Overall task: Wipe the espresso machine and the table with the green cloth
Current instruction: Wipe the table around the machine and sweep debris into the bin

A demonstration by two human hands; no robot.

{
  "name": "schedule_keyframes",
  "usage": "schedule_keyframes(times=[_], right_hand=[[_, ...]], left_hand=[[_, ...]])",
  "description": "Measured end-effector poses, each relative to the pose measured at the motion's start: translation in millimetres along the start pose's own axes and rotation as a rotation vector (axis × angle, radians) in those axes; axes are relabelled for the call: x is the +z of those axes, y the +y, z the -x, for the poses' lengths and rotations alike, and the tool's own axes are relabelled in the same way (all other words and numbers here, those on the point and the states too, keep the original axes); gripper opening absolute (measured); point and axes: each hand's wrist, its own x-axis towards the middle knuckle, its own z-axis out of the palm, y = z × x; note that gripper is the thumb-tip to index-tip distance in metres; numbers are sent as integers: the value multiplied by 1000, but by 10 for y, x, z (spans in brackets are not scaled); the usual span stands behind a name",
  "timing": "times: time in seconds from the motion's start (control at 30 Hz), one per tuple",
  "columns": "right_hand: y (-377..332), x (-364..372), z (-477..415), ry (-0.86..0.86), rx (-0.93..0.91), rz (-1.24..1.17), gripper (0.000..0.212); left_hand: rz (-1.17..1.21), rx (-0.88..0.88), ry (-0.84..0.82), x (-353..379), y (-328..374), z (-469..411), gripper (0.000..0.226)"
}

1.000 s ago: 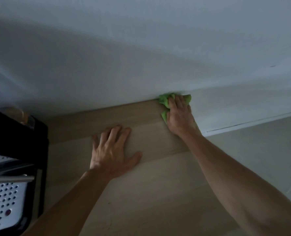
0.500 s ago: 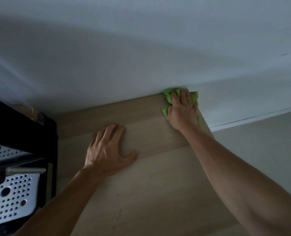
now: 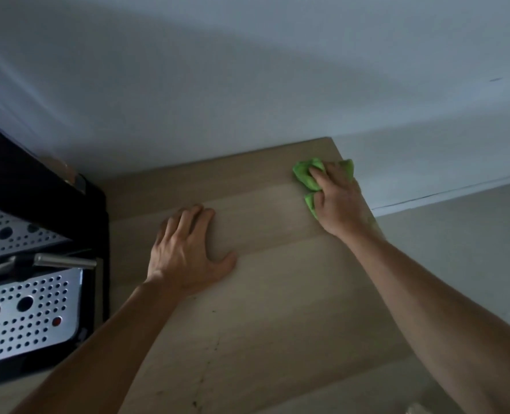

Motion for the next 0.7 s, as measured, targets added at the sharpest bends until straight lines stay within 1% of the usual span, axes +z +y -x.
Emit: schedule_keyframes(times=[0.07,0.1,0.13,0.2,0.27,0.3,0.33,0.4,0.43,0.5,0.53,0.57,0.63,0.7], right_hand=[[-293,89,176,-33,88,30,51],[-489,166,266,-63,63,10,51],[-688,240,348,-93,-3,-25,52],[-933,273,418,-155,-198,-102,50],[-796,192,325,-167,-357,-138,47],[-623,129,276,-159,-376,-145,46],[-410,62,248,-132,-335,-133,47],[-30,-41,328,-45,-122,-92,53],[30,-69,438,-11,-16,-63,56],[-173,-36,667,-7,152,46,54],[-375,11,772,-49,162,62,53],[-586,68,869,-79,99,44,54],[-871,143,1014,-115,-148,15,51],[-760,100,989,-175,-388,22,48]], left_hand=[[1,9,-15,-6,-17,14,92],[-4,20,-20,-9,-32,16,93],[-9,35,-24,-14,-52,25,94],[-19,65,-39,-31,-94,43,95],[-29,88,-61,-63,-120,65,97],[-31,94,-70,-76,-120,72,98],[-31,94,-79,-88,-115,74,98],[-25,85,-91,-94,-103,73,100],[-20,83,-87,-90,-97,81,100],[-12,82,-76,-71,-84,116,98],[-11,80,-74,-64,-82,139,98],[-10,79,-77,-63,-81,158,98],[-16,85,-86,-80,-73,181,100],[-45,91,-102,-122,-61,184,102]])
